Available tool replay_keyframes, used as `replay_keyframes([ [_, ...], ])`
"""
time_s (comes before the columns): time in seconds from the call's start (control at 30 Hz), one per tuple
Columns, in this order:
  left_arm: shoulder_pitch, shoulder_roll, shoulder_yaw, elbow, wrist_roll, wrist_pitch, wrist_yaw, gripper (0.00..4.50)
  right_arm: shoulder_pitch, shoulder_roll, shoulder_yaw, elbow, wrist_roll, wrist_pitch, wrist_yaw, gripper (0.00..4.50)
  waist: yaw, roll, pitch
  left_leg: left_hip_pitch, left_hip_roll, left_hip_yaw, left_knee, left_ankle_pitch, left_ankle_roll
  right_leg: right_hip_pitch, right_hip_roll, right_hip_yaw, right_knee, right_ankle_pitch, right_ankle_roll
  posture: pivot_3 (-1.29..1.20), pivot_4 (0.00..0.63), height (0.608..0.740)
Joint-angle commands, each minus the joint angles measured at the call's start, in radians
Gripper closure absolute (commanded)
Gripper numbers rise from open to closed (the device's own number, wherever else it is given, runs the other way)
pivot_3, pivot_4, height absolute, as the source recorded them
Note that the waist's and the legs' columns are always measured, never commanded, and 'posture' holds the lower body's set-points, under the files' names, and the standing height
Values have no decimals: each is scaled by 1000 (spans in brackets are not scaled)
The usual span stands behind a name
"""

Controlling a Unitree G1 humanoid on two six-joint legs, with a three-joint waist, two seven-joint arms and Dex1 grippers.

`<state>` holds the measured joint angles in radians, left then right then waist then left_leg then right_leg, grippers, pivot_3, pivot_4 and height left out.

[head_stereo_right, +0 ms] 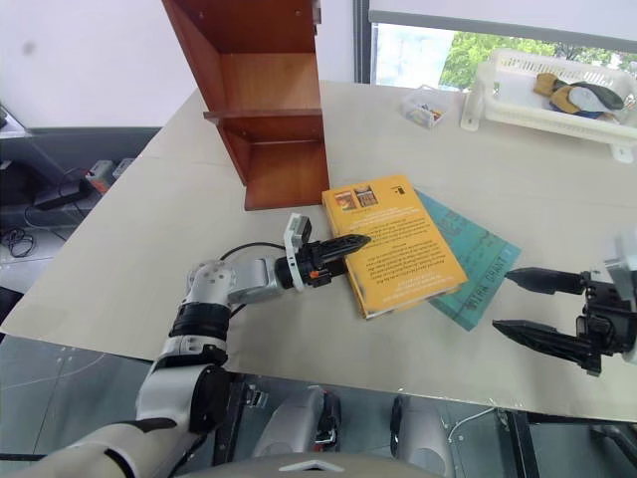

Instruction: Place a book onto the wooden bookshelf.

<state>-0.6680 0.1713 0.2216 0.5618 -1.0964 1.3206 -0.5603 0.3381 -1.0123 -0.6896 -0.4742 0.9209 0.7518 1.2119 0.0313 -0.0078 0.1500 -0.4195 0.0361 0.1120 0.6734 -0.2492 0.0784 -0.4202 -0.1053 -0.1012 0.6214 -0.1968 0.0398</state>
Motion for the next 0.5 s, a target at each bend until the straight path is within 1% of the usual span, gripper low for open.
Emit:
replay_keyframes([
  [0.03,-16,9,-3,39,37,15,-63,3180,-9,9,-26,-22,4,-12,-4,0,3,0,0,0,0,0,0,0,0,0,0,0,0,0,0,0,150,712],
  [0.07,-19,11,-1,41,43,21,-74,3580,-12,9,-26,-20,3,-12,-5,0,3,0,0,0,0,0,0,0,0,0,0,0,0,0,0,0,150,712],
  [0.1,-17,14,-3,34,48,30,-87,3853,-14,8,-24,-17,-1,-14,-5,0,4,0,0,0,0,-1,0,0,0,0,0,0,0,0,0,0,150,712],
  [0.27,34,45,-9,-106,5,141,-154,3982,-37,11,17,2,-31,-32,-11,0,1,-1,1,0,1,-1,-1,0,0,-1,0,0,0,0,0,0,150,712],
  [0.37,63,105,-20,-249,-32,167,-245,3986,-59,20,44,8,-41,-44,-18,0,0,-2,2,-5,0,-1,-1,0,0,-5,0,0,0,0,-1,0,150,712],
  [0.4,71,132,-38,-302,-31,153,-290,3986,-66,21,53,11,-47,-49,-19,0,-2,-3,2,-9,1,-2,0,1,0,-8,0,0,0,1,-2,0,150,712],
  [0.43,81,181,-93,-366,2,107,-359,3986,-72,23,61,14,-52,-53,-20,0,-3,-3,2,-13,1,-2,0,3,-2,-12,0,1,1,2,-5,0,150,712],
  [0.47,82,232,-155,-412,64,26,-433,3986,-79,24,68,18,-57,-57,-20,0,-4,-3,3,-13,1,-2,0,6,-1,-12,0,0,1,2,-5,0,150,712],
  [0.5,70,270,-203,-420,127,-57,-488,3986,-85,24,75,24,-62,-61,-20,0,-3,-3,2,-13,0,-2,0,6,-1,-12,1,0,1,2,-5,0,150,712],
])
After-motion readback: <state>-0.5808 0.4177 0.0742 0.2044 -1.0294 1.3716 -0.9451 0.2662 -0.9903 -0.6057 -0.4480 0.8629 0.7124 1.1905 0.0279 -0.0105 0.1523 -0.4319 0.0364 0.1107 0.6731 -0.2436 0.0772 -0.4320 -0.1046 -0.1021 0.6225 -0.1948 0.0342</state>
